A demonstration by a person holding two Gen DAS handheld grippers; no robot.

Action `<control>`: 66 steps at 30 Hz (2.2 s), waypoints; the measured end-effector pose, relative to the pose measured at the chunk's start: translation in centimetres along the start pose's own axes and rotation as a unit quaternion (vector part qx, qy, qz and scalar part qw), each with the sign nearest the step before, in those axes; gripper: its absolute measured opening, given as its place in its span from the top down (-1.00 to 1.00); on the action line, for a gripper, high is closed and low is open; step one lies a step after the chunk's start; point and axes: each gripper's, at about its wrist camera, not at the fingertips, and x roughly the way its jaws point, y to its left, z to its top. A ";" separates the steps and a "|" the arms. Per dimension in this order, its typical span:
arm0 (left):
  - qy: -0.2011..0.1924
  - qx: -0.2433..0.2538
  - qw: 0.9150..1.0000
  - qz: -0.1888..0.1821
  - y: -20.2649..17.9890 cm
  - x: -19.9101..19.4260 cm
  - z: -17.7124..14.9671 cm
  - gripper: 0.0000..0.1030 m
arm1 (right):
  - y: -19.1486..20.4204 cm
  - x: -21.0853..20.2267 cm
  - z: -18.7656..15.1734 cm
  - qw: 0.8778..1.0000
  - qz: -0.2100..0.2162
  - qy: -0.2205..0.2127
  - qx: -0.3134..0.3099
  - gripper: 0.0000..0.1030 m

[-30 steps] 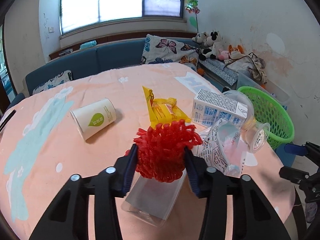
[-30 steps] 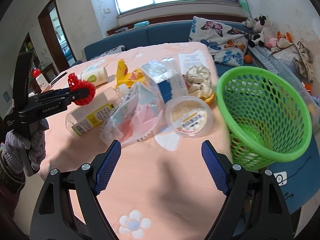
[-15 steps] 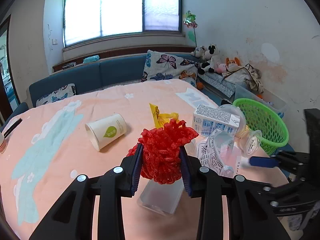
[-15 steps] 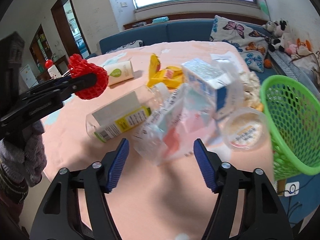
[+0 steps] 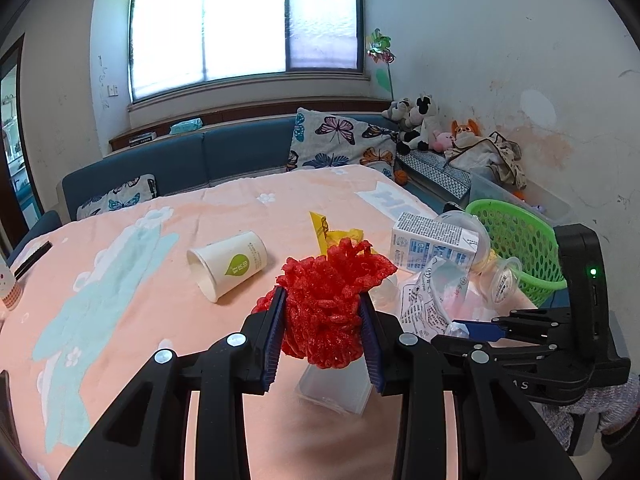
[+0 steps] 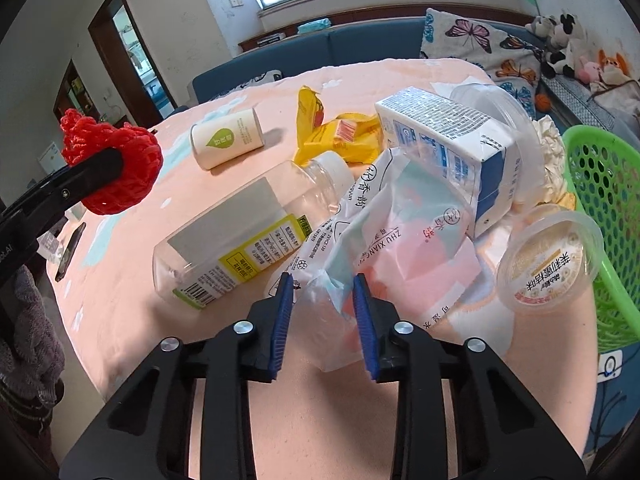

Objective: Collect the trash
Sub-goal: 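Grasp the white plastic wrapper with the right tool and lift it, then drop the wrapper into the green basket with the right tool, then carry the red tinsel over the green basket with the left tool and release it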

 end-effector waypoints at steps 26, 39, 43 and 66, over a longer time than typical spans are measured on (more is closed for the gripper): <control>-0.023 0.044 0.998 -0.034 -5.8 -1.6 2.6 0.34 | -4.4 -13.0 -1.2 0.995 0.015 -0.091 0.031 0.48; -0.024 0.079 0.995 -0.059 -11.2 0.0 5.1 0.34 | -16.9 -15.0 0.6 0.982 -0.108 -0.113 0.103 0.47; -0.025 0.091 0.993 -0.065 -12.8 0.9 6.1 0.34 | -20.8 -13.9 0.9 0.978 -0.138 -0.096 0.120 0.43; -0.005 0.144 0.981 -0.129 -22.9 7.4 11.1 0.34 | -24.8 -15.5 -1.2 0.968 -0.186 -0.102 0.132 -0.09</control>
